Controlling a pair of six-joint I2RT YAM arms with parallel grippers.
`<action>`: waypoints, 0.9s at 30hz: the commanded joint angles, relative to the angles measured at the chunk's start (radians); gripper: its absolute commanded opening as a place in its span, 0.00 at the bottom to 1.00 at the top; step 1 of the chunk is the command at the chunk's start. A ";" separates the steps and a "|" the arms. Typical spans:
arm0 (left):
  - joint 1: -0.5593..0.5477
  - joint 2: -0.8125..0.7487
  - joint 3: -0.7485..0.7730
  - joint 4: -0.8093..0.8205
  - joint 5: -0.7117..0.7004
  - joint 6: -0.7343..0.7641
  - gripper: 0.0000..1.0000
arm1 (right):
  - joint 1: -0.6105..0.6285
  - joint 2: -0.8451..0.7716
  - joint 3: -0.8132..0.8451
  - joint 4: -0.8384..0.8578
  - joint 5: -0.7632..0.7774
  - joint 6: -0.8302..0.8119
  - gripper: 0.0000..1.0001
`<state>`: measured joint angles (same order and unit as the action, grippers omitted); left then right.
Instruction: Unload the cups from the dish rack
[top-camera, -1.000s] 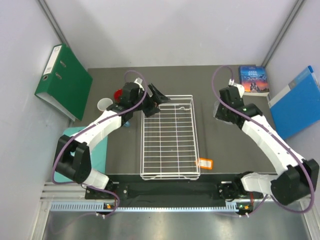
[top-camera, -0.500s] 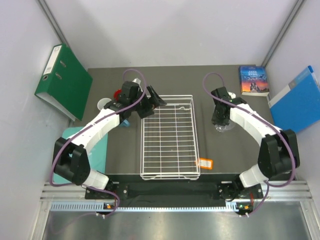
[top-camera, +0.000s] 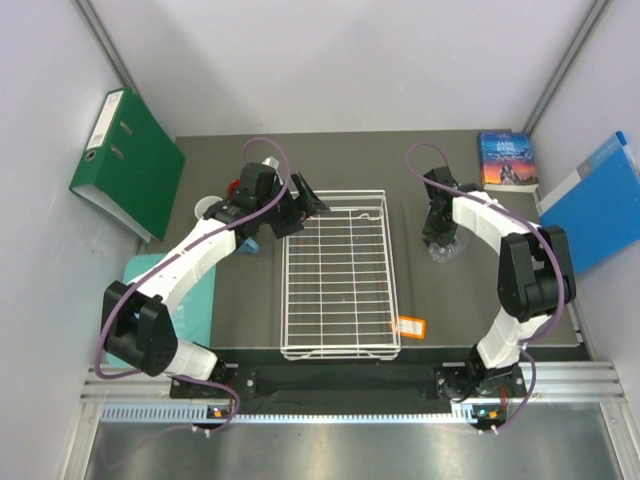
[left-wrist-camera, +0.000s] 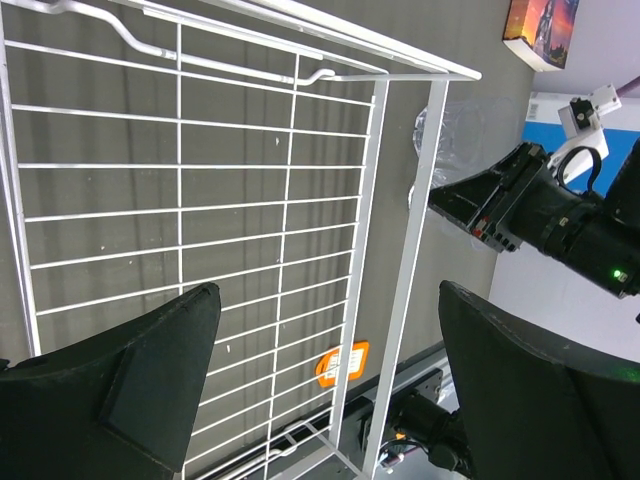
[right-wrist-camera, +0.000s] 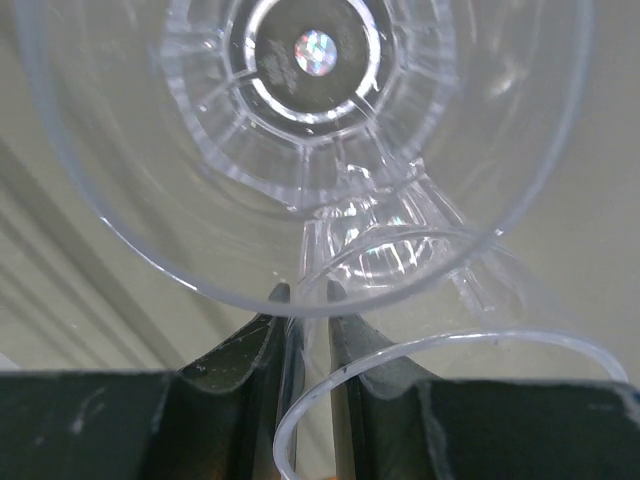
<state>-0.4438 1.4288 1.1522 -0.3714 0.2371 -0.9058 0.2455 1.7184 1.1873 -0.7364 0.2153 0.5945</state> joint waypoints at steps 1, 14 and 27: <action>0.001 -0.019 0.055 0.003 -0.013 0.019 0.94 | -0.005 0.032 0.087 0.009 -0.005 0.002 0.00; 0.001 -0.016 0.064 -0.011 -0.028 0.030 0.96 | 0.015 -0.114 0.055 -0.014 0.029 -0.010 0.36; -0.018 -0.008 0.174 -0.188 -0.228 0.201 0.99 | 0.051 -0.575 0.037 0.162 -0.083 -0.082 1.00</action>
<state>-0.4461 1.4296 1.2285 -0.4580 0.1497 -0.8238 0.2737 1.3506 1.2461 -0.7475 0.1722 0.5636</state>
